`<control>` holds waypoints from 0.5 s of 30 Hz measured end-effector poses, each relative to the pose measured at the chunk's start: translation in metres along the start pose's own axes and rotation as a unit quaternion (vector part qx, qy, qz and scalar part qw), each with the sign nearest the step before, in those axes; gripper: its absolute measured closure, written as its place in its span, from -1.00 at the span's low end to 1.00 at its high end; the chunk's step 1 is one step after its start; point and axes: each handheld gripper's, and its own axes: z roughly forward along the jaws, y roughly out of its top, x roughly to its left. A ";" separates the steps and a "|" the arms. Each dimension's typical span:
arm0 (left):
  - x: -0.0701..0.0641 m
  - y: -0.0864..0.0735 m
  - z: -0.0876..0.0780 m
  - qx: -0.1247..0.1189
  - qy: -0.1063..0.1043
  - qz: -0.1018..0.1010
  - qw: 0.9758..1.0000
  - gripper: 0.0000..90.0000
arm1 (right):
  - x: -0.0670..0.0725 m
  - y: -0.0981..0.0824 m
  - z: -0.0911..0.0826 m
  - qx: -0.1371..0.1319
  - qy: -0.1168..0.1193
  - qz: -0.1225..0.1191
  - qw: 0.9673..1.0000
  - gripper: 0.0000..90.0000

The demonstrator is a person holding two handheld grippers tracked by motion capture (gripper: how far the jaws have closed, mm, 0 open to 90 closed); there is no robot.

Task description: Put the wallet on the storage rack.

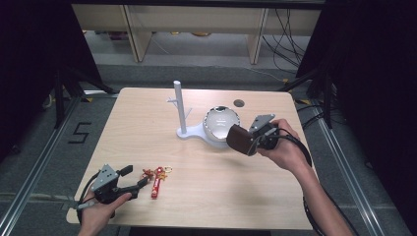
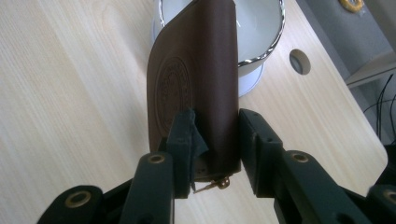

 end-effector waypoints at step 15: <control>-0.001 -0.002 0.001 0.002 0.001 -0.014 1.000 -0.48 | -0.010 0.010 0.005 -0.020 -0.022 -0.005 1.000 0.51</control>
